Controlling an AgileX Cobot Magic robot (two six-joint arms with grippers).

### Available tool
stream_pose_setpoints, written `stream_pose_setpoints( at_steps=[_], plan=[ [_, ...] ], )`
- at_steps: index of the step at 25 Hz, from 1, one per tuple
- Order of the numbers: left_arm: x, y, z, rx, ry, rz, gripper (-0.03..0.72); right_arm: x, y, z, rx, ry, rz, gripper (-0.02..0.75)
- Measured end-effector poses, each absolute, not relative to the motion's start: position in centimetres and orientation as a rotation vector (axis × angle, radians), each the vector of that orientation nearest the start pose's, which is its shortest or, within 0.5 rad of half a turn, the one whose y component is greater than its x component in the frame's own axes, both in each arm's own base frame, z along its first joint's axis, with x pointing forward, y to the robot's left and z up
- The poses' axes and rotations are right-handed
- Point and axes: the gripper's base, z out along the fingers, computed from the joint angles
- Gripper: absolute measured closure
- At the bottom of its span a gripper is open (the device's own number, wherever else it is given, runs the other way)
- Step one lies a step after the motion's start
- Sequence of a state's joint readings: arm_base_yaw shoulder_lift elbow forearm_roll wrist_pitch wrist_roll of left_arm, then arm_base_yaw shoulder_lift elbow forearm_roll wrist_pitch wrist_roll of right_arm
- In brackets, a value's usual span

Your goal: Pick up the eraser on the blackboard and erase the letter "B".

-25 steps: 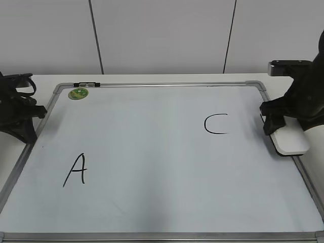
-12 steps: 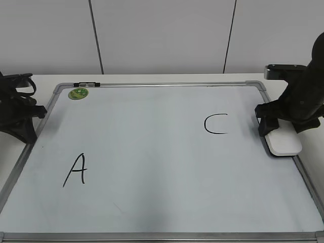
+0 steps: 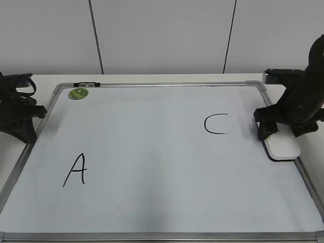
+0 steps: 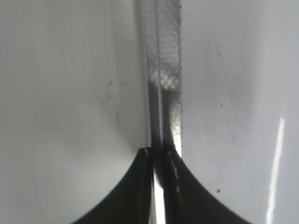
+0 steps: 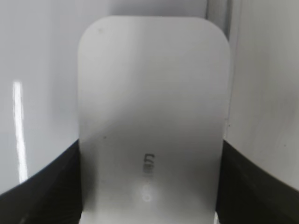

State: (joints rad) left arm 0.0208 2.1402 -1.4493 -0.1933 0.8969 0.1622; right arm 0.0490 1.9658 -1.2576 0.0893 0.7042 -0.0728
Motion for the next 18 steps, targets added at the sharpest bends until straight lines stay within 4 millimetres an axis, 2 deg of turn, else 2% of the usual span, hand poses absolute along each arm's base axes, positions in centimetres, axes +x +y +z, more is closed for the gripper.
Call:
stream_pose_setpoints(
  at_steps=[4, 18],
  plan=[
    [41.09, -0.51, 12.61, 0.039, 3.049, -0.226, 0.675, 38.27, 2.41, 14.64, -0.088, 2.911, 0.092, 0.183],
    [41.09, -0.51, 12.61, 0.039, 3.049, -0.226, 0.675, 38.83, 2.44, 15.30, -0.084, 2.890, 0.093, 0.129]
  ],
)
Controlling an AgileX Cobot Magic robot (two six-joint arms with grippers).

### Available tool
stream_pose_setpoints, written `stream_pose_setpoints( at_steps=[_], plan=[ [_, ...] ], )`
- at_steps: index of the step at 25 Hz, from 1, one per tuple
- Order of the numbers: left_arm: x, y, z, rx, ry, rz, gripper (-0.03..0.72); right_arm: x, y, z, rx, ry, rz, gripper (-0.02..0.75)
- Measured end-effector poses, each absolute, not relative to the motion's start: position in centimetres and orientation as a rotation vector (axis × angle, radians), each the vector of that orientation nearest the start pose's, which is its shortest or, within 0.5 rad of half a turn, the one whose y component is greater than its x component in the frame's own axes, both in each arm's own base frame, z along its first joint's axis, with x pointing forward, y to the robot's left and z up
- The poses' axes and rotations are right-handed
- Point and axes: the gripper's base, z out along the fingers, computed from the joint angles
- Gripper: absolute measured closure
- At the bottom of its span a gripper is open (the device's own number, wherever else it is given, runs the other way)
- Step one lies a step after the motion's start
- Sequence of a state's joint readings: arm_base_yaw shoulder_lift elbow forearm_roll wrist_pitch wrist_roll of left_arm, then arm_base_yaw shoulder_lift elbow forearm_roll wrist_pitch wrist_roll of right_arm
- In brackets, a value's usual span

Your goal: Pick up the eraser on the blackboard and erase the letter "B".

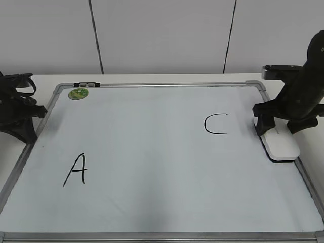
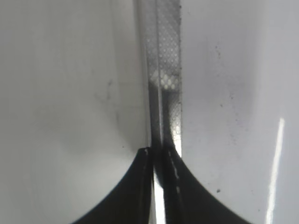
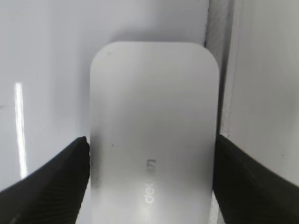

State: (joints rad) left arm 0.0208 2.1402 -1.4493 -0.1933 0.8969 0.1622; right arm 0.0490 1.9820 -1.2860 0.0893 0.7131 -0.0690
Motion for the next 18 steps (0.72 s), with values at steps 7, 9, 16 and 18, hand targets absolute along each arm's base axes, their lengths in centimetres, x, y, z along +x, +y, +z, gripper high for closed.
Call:
stream_pose_setpoints(
  at_steps=[7, 9, 16, 18],
  plan=[
    [41.1, -0.5, 12.6, 0.039, 3.049, -0.226, 0.674, 40.2, 2.5, 18.2, -0.101, 2.895, 0.095, 0.130],
    [41.1, -0.5, 12.6, 0.039, 3.049, -0.226, 0.673, 40.5, 2.6, 19.0, -0.104, 2.892, 0.097, 0.134],
    [41.3, -0.5, 12.9, 0.054, 3.039, -0.225, 0.601, 40.8, 2.6, 20.1, -0.108, 2.891, 0.099, 0.143],
    [41.6, -0.5, 13.2, 0.059, 3.028, -0.224, 0.545, 40.6, 2.6, 20.1, -0.109, 2.903, 0.100, 0.143]
  ],
)
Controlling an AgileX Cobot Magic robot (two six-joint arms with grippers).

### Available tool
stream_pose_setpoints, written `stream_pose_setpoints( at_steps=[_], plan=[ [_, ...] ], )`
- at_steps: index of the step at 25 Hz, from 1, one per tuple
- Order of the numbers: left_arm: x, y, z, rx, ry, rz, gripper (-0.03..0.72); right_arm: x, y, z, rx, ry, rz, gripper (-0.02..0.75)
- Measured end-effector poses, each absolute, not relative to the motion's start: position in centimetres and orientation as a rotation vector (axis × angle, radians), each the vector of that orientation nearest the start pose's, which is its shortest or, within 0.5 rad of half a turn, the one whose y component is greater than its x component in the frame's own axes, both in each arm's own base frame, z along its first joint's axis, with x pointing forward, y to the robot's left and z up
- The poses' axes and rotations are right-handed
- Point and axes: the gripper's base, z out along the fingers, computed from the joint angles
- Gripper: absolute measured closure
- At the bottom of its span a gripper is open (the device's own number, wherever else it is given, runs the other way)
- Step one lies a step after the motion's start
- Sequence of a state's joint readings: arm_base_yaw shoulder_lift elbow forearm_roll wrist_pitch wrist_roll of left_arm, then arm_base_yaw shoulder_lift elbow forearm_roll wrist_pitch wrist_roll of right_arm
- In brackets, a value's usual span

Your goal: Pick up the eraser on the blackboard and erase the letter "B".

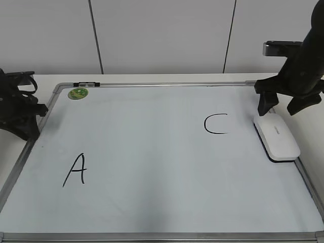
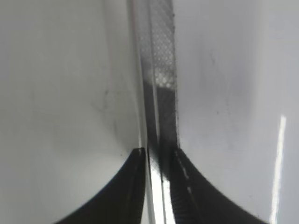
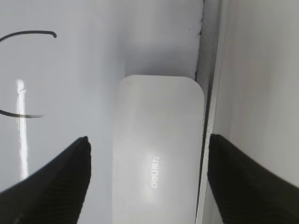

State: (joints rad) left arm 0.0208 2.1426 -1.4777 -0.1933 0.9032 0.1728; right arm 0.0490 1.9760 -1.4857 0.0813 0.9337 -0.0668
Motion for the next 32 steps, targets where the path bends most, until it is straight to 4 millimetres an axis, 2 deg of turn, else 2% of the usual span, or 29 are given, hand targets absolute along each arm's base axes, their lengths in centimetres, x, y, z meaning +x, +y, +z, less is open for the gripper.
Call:
stream_pose_setpoints(
  at_steps=[4, 7, 12, 16, 18, 24, 27, 32],
  plan=[
    [42.5, -0.5, 14.6, 0.077, 3.008, -0.224, 0.401, 40.4, 2.5, 20.1, -0.119, 2.928, 0.093, 0.143],
    [43.1, -0.5, 16.0, 0.091, 3.002, -0.231, 0.342, 40.1, 2.8, 21.1, -0.139, 2.913, 0.085, 0.143],
    [42.9, -0.6, 19.5, 0.118, 2.980, -0.229, 0.300, 38.8, 2.8, 24.5, -0.142, 2.857, 0.084, 0.143],
    [41.8, -0.6, 22.4, 0.142, 2.978, -0.222, 0.151, 37.2, 2.7, 27.6, -0.150, 2.825, 0.082, 0.143],
    [41.2, -0.6, 23.5, 0.154, 2.992, -0.228, 0.109, 36.2, 2.6, 29.4, -0.154, 2.801, 0.082, 0.144],
    [39.9, -1.2, 27.1, 0.136, 2.913, -0.294, 0.095, 32.4, 2.4, 34.5, -0.161, 2.725, 0.080, 0.144],
    [38.7, -1.9, 30.0, 0.150, 2.842, -0.308, 0.097, 30.3, 2.3, 36.8, -0.173, 2.686, 0.074, 0.144],
    [35.5, -3.4, 35.3, 0.197, 2.715, -0.312, 0.099, 27.4, 2.1, 39.5, -0.181, 2.624, 0.068, 0.144]
  ],
)
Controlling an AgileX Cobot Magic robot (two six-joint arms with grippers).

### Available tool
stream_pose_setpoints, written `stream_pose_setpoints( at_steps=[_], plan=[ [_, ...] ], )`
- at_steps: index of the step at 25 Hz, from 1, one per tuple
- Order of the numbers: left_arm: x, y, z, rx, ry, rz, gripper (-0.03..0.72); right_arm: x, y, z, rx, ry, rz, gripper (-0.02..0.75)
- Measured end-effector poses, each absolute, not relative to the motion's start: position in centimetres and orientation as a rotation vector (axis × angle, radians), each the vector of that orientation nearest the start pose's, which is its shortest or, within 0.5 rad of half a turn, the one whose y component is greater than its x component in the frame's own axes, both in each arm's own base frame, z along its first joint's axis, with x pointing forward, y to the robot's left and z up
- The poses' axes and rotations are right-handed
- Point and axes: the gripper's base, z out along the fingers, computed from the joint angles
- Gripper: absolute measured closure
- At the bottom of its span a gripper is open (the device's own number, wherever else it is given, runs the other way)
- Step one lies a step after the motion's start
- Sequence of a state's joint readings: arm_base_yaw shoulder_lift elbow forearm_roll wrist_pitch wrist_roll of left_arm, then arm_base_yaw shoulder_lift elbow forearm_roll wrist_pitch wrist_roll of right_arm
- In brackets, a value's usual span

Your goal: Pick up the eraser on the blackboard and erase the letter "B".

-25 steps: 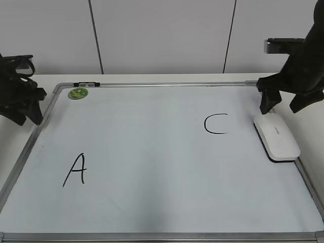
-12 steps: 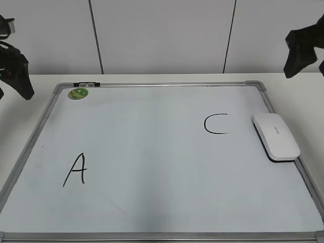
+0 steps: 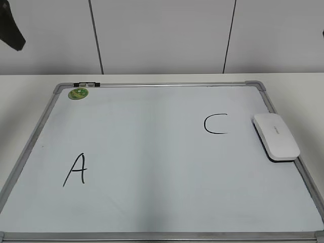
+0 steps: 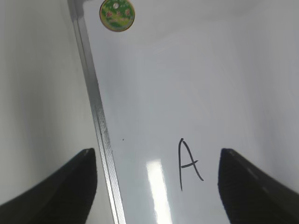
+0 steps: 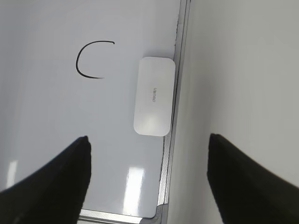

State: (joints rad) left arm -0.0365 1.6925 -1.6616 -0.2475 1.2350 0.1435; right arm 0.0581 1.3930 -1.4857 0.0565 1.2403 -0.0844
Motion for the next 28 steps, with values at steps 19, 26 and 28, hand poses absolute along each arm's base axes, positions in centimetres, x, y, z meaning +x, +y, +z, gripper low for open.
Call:
stream_pose_setpoints(
  at_steps=[19, 26, 28],
  plan=[
    [21.8, -7.1, 45.6, 0.329, 2.404, -0.362, 0.099, 15.2, 1.4, 41.6, -0.188, 2.454, 0.061, 0.146],
    [17.7, -6.1, 42.4, 0.327, 2.479, -0.356, 0.106, 12.0, 1.2, 39.7, -0.190, 2.456, 0.061, 0.146],
    [16.6, -5.7, 41.0, 0.327, 2.510, -0.344, 0.108, 11.4, 1.2, 39.0, -0.190, 2.464, 0.061, 0.146]
  ],
)
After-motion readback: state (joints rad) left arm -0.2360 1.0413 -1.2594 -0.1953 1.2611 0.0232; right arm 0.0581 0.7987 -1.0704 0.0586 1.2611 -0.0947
